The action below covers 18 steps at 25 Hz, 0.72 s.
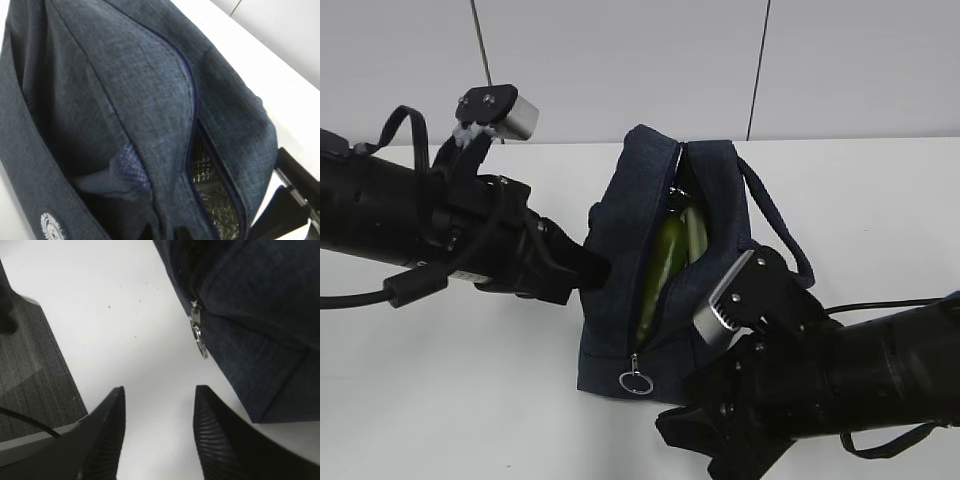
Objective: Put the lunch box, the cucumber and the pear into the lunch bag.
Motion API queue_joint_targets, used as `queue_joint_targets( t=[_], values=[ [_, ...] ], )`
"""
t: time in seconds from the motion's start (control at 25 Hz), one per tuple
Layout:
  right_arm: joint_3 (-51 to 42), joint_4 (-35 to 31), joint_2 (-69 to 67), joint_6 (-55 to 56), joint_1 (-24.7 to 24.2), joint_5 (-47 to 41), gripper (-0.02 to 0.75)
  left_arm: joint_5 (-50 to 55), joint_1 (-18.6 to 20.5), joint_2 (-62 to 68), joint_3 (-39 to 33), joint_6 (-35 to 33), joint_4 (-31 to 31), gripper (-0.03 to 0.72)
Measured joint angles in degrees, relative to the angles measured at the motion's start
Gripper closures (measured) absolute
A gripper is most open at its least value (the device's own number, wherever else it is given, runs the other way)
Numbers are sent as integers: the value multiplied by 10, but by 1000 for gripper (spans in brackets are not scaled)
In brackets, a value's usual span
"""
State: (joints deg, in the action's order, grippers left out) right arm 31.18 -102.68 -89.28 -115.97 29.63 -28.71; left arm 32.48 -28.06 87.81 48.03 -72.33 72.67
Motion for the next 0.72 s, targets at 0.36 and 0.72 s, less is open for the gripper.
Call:
queue_joint_targets(
  t=[0.36,0.72],
  values=[
    [35,0,-57,-17,0,20,386,4,0,1,0,0,35,682],
    [75,0,-95,-25,0,24,404,17,0,1,0,0,37,683]
  ],
)
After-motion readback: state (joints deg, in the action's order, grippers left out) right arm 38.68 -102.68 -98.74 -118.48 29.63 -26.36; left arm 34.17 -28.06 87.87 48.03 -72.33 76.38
